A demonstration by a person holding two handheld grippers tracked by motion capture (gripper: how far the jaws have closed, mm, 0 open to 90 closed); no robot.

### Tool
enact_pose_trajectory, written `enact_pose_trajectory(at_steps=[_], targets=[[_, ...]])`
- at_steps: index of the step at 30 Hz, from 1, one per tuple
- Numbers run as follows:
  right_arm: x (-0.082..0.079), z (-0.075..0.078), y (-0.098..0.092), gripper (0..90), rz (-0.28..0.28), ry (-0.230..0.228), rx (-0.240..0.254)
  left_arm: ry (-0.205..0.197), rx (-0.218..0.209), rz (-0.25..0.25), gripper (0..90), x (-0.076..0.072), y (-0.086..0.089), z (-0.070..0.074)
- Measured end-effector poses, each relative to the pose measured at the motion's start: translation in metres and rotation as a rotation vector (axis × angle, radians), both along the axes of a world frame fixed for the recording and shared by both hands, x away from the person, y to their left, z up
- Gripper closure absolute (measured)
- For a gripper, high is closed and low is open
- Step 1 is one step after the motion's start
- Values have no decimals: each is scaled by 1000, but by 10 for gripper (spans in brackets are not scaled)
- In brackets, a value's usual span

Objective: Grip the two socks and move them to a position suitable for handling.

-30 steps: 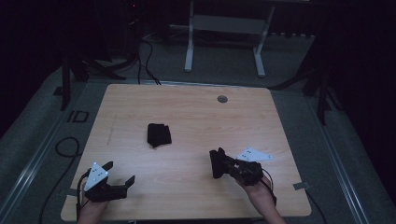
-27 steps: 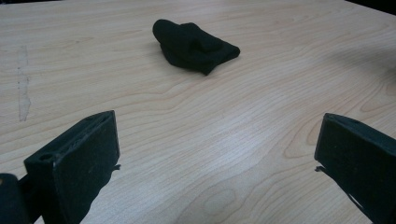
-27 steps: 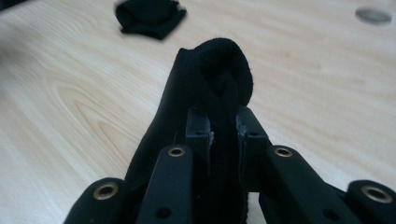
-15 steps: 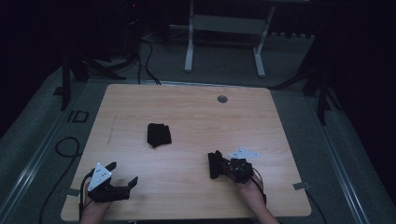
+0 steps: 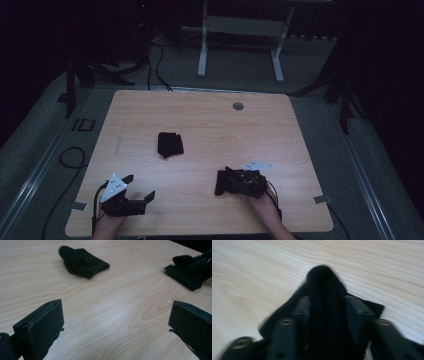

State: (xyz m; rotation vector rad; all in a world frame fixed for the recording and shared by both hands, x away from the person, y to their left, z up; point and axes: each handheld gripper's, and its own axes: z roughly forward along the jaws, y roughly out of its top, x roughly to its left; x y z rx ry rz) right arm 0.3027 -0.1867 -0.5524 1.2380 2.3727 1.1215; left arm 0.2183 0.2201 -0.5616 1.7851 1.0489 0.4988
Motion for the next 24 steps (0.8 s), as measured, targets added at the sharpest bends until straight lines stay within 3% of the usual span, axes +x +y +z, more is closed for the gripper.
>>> enact_pose_trajectory(at_steps=[4,8,12,14,18,24], targets=[[-11,22,-8,399,53,-36,43,21,9,-63,4,2,-19,4],[-14,40,-27,392,48,-101,24,38,-7,-137,13,7,-41,11],[-5,38,-46,513,4,-68,5,40,-31,-205,77,16,-65,22],[-2,34,-50,544,6,-40,8,36,-26,-221,158,21,-78,27],[0,24,-48,566,26,1,-12,98,-59,-305,227,34,-102,33],[4,8,-44,589,22,53,-45,162,-49,-378,226,56,-142,34]])
